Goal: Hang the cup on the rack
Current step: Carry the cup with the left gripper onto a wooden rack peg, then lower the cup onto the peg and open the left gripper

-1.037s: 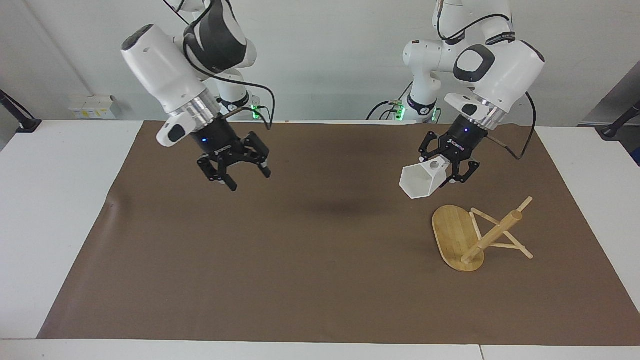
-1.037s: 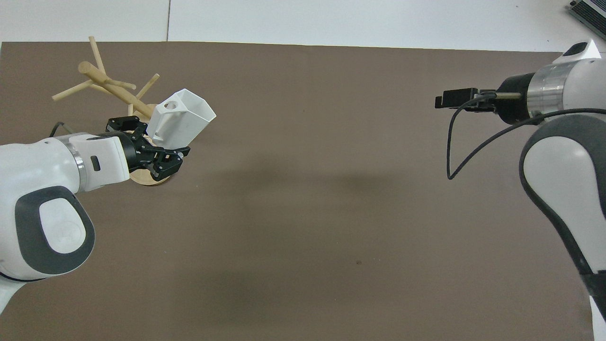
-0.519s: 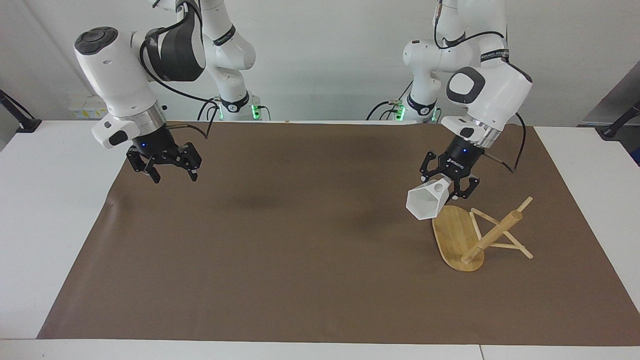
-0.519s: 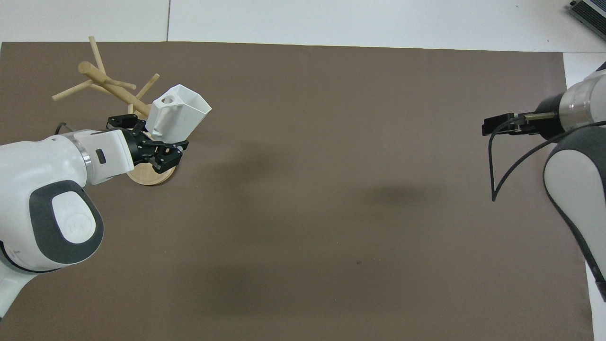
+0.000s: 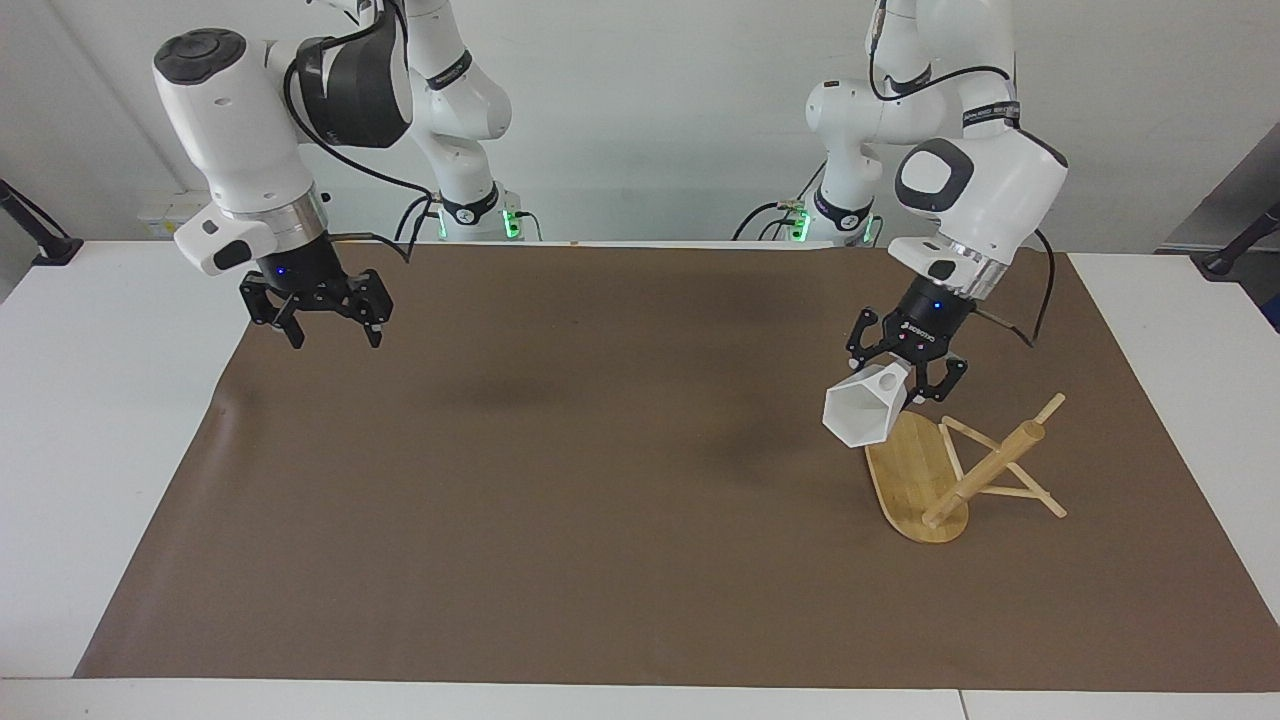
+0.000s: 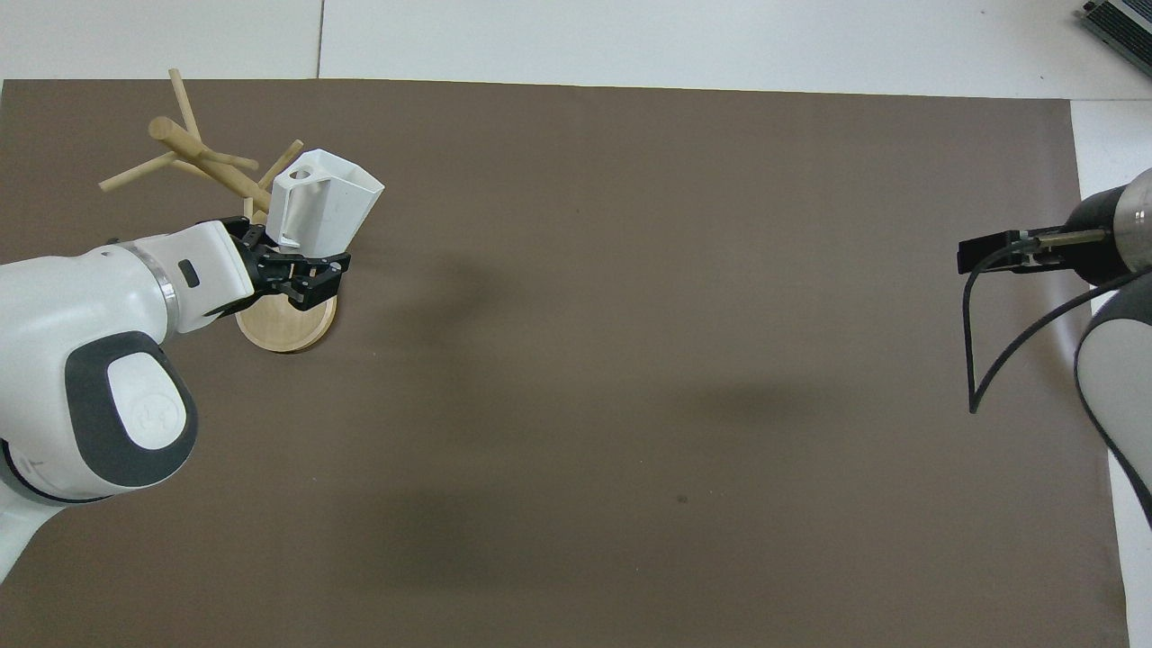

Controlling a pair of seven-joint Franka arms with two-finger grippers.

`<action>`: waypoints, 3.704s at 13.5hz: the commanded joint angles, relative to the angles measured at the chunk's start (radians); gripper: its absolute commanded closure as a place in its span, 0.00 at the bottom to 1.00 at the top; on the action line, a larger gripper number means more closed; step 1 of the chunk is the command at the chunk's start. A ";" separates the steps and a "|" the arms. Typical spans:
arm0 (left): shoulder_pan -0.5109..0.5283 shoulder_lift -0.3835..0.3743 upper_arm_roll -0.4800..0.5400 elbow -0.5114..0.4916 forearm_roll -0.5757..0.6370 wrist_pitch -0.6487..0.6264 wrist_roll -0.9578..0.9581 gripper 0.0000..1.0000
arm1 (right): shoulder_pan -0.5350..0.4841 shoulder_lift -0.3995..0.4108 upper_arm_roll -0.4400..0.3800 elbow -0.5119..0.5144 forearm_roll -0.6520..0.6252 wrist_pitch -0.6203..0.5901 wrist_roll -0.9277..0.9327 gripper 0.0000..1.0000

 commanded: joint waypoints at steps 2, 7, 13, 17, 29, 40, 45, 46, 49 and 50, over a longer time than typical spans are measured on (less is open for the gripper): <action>0.006 0.018 0.001 0.031 0.052 0.004 -0.049 1.00 | -0.012 0.003 0.004 0.062 -0.031 -0.084 0.011 0.00; 0.026 0.062 0.004 0.102 0.153 -0.022 -0.076 1.00 | -0.012 0.003 -0.006 0.088 0.036 -0.189 0.008 0.00; 0.039 0.088 0.006 0.116 0.153 -0.019 -0.174 1.00 | -0.012 -0.001 -0.009 0.085 0.069 -0.190 0.010 0.00; 0.058 0.097 0.006 0.122 0.154 -0.022 -0.207 1.00 | -0.012 -0.009 -0.012 0.077 0.069 -0.190 0.008 0.00; 0.063 0.102 0.006 0.108 0.167 -0.029 -0.443 1.00 | -0.012 -0.010 -0.015 0.074 0.069 -0.192 0.091 0.00; 0.086 0.102 0.006 0.122 0.168 -0.083 -0.662 1.00 | -0.005 -0.010 -0.012 0.074 0.069 -0.187 0.085 0.00; 0.088 0.139 0.007 0.169 0.180 -0.108 -0.670 1.00 | -0.007 -0.010 -0.012 0.074 0.069 -0.187 0.085 0.00; 0.088 0.140 0.007 0.171 0.182 -0.106 -0.669 1.00 | -0.005 -0.010 -0.012 0.074 0.069 -0.189 0.085 0.00; 0.088 0.142 0.007 0.171 0.182 -0.102 -0.669 1.00 | -0.005 -0.010 -0.012 0.074 0.069 -0.189 0.085 0.00; 0.088 0.142 0.007 0.170 0.182 -0.102 -0.669 1.00 | -0.005 -0.010 -0.012 0.074 0.069 -0.187 0.085 0.00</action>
